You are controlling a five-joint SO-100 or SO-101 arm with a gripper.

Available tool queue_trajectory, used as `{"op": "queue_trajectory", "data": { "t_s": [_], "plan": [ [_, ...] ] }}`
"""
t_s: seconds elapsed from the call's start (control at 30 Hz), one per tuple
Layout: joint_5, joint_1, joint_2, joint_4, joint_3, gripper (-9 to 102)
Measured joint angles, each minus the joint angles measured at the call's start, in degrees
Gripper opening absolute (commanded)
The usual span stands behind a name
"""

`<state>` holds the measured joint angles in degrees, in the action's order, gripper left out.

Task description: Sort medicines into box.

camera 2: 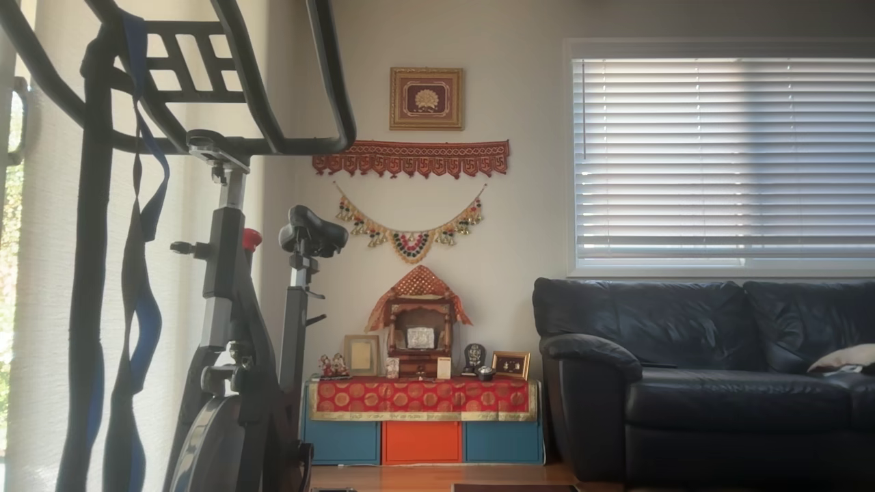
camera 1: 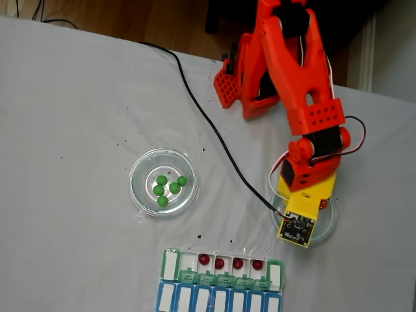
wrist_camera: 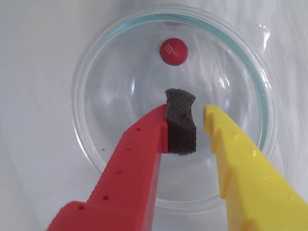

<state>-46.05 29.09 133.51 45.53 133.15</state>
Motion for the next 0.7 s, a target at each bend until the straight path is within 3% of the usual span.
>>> {"op": "queue_trajectory", "data": {
  "t_s": [0.47, 0.7],
  "plan": [
    [-2.46, -0.09, -2.02, -16.08, 10.02, 7],
    [-2.99, -0.09, -3.87, -19.25, 10.37, 9]
  ]
}}
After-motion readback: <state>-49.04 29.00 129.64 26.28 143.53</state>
